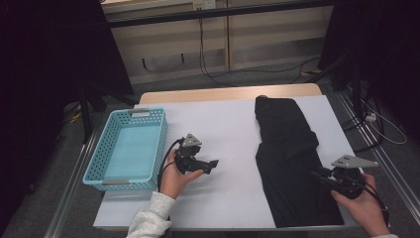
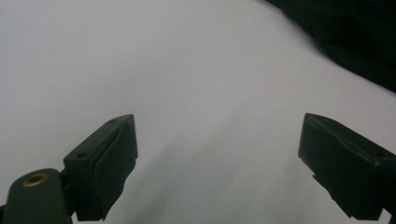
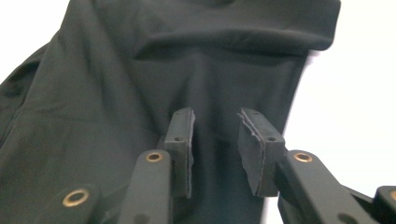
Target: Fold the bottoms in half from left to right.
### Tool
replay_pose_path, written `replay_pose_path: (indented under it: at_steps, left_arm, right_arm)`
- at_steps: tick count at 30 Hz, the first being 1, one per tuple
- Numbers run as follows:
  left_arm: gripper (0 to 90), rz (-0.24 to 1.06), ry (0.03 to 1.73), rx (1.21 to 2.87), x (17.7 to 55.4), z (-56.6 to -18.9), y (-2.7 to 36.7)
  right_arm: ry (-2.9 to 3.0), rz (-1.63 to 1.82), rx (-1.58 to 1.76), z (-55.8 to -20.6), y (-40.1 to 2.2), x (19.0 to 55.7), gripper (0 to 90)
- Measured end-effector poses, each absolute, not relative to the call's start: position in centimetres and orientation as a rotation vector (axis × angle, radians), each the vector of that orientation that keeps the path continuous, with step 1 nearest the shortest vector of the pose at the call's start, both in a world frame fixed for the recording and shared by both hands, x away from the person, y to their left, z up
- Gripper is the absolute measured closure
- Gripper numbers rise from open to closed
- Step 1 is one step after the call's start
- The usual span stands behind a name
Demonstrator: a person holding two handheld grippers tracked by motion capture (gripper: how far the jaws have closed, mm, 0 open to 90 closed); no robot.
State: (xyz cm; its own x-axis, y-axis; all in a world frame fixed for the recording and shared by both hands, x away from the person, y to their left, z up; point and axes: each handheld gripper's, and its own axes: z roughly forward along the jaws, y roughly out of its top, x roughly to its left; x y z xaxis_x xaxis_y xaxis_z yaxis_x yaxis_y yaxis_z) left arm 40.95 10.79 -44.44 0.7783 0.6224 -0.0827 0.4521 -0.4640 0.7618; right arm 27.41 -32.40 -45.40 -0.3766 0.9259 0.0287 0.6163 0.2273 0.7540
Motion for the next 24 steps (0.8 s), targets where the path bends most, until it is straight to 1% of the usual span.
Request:
replay_pose_path:
  at_steps: [4,5,7,13,15,16,18,20,24]
  left_arm:
    - [11.7,0.272,0.803,2.135,40.9,-44.3,11.1]
    - [11.7,0.268,0.808,2.127,40.9,-44.3,11.1]
    - [11.7,0.282,0.801,2.137,40.9,-44.3,11.3]
    - [11.6,0.287,0.809,2.134,41.0,-44.2,11.6]
    - [11.5,0.292,0.81,2.138,41.0,-44.1,11.7]
    - [11.5,0.292,0.813,2.137,41.1,-44.1,11.8]
    - [11.5,0.288,0.812,2.138,41.1,-44.0,11.9]
    - [11.5,0.29,0.816,2.134,41.1,-44.1,11.8]
    - [11.5,0.29,0.803,2.143,41.0,-44.1,11.5]
  right_arm:
    - [2.142,0.93,1.377,-46.1,-31.2,27.9,67.6]
    - [2.144,0.927,1.372,-46.1,-31.1,27.9,68.6]
    - [2.149,0.927,1.359,-46.0,-31.1,27.8,74.1]
    - [2.17,0.955,1.351,-45.9,-30.6,27.6,77.8]
    - [2.178,0.947,1.339,-46.0,-30.3,27.6,77.7]
    - [2.18,0.939,1.331,-46.0,-30.2,27.6,78.8]
    - [2.182,0.942,1.322,-46.0,-30.2,27.6,85.1]
    - [2.189,0.956,1.326,-46.0,-30.2,27.6,88.7]
    - [2.202,0.96,1.33,-45.9,-30.3,27.4,89.9]
